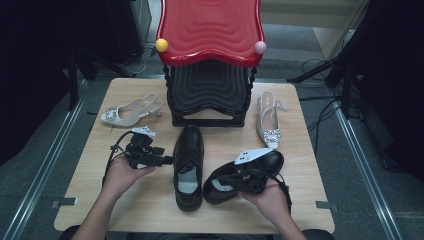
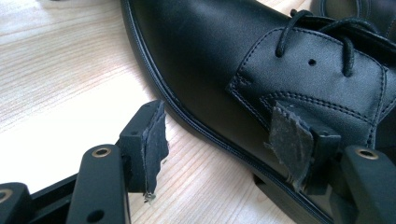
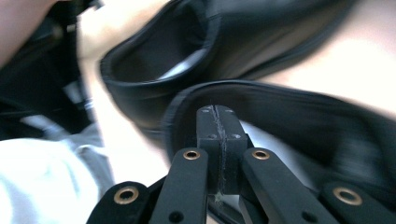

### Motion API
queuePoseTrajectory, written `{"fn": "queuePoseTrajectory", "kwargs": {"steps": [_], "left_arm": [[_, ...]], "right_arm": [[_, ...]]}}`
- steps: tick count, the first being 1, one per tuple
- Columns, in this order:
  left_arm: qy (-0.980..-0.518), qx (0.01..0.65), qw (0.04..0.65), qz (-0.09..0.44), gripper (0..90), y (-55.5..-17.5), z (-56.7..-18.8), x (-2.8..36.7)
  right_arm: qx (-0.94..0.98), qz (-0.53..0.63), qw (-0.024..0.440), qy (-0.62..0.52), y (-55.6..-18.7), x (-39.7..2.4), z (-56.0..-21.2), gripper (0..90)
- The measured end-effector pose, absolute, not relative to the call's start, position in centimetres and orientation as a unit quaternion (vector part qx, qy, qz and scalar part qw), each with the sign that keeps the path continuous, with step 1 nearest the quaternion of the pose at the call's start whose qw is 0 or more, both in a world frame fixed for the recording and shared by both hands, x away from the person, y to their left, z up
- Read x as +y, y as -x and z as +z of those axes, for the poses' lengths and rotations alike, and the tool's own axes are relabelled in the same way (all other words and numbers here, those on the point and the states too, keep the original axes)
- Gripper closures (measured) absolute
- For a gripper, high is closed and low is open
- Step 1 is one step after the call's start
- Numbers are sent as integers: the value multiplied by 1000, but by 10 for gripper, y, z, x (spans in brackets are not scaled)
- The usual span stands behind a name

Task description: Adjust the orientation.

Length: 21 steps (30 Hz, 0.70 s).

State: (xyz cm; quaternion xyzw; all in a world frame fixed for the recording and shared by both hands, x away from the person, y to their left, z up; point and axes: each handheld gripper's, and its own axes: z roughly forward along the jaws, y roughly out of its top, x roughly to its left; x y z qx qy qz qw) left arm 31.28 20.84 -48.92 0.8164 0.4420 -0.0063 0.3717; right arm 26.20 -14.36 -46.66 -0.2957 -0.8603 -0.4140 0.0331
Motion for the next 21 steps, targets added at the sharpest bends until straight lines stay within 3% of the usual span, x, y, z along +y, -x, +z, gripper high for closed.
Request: {"fn": "queuePoseTrajectory", "kwargs": {"steps": [1,8,13,21], "left_arm": [[-817,442,371,-6,368,-313,-490,208],[-816,443,372,-3,370,-315,-491,208],[-816,443,370,-2,372,-318,-494,207],[-825,435,361,5,372,-321,-493,203]], "right_arm": [[-854,-418,4,310,-264,-157,-461,900],[-821,-450,-12,352,-268,-194,-454,900],[-810,-423,-62,401,-264,-226,-458,900],[-806,-381,-75,447,-259,-251,-477,900]]}}
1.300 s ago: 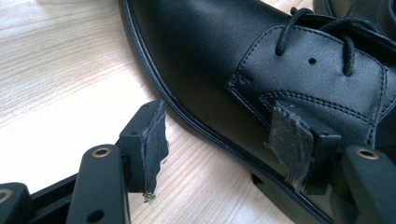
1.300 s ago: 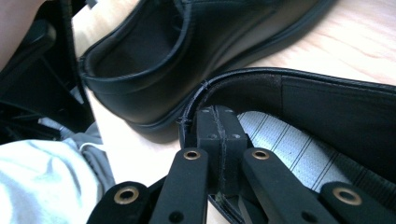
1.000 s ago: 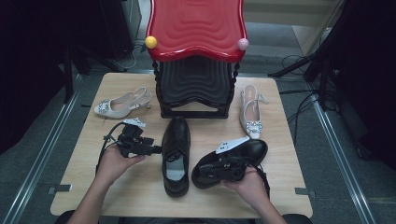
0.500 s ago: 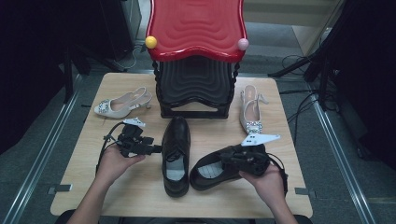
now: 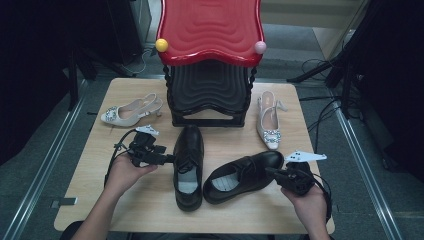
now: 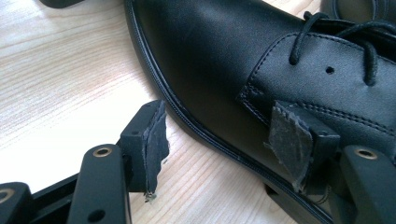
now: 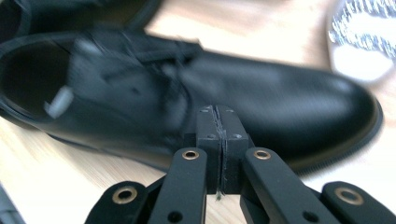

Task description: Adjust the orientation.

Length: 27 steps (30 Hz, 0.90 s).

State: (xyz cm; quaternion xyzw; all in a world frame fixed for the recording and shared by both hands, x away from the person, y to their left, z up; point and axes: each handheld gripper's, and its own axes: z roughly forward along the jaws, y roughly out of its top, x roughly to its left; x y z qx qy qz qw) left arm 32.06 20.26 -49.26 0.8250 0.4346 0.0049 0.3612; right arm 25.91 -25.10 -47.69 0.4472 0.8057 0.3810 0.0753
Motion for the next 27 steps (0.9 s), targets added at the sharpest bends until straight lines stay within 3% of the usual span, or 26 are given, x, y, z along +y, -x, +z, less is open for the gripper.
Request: {"fn": "queuePoseTrajectory", "kwargs": {"steps": [6,27], "left_arm": [[-824,435,363,8,371,-321,-492,203],[-823,439,360,12,371,-312,-494,207]], "right_arm": [[822,341,55,-453,-264,-246,-494,894],[818,358,32,-449,-283,-236,-496,900]]}}
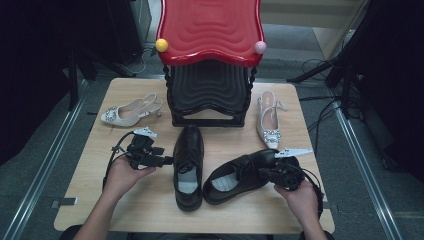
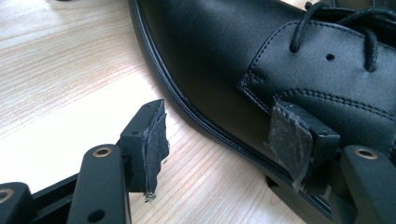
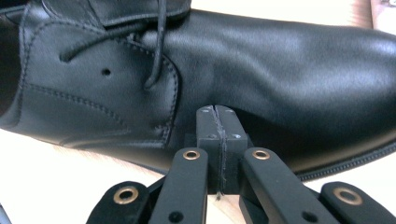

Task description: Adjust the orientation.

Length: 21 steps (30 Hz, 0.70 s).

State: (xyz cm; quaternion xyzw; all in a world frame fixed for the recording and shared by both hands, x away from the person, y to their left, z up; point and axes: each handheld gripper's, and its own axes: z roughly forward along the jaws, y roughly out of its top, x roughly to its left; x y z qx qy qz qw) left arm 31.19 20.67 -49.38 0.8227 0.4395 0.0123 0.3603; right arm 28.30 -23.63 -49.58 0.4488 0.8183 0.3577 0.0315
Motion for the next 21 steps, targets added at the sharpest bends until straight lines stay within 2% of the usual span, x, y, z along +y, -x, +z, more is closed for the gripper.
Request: {"fn": "queuePoseTrajectory", "kwargs": {"steps": [7,13,19,21], "left_arm": [[-823,440,359,14,370,-309,-495,208],[-819,446,361,14,370,-306,-495,213],[-817,448,363,16,370,-304,-495,215],[-818,447,362,17,370,-304,-495,215]], "right_arm": [[820,358,24,-445,-289,-234,-495,900],[802,354,68,-476,-295,-259,-489,900],[792,337,83,-502,-301,-275,-492,900],[789,341,75,-505,-302,-278,-494,900]]}}
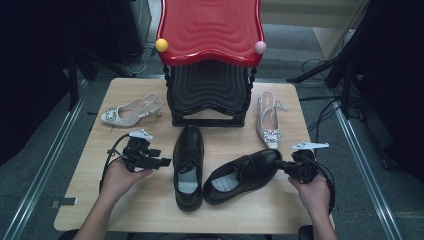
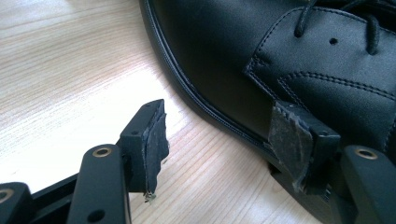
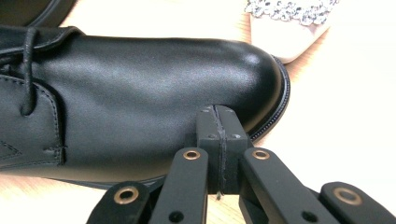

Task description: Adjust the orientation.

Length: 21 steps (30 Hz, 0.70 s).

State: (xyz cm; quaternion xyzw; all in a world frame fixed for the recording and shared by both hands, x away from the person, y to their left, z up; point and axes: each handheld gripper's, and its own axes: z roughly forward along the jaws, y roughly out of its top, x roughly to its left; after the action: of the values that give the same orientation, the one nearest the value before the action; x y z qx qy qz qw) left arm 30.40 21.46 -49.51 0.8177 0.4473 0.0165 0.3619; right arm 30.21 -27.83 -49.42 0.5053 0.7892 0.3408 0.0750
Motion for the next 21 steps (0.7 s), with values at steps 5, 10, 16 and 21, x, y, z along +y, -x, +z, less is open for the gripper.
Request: {"fn": "queuePoseTrajectory", "kwargs": {"steps": [5,10,16,21], "left_arm": [[-820,446,358,16,370,-303,-496,211],[-822,443,357,17,370,-303,-497,208],[-821,445,358,15,370,-304,-497,209],[-821,444,359,16,370,-302,-497,210]], "right_arm": [[788,342,71,-506,-304,-278,-495,900],[784,353,62,-506,-309,-275,-498,900],[789,352,71,-499,-313,-266,-497,900],[797,349,78,-487,-322,-249,-497,900]]}}
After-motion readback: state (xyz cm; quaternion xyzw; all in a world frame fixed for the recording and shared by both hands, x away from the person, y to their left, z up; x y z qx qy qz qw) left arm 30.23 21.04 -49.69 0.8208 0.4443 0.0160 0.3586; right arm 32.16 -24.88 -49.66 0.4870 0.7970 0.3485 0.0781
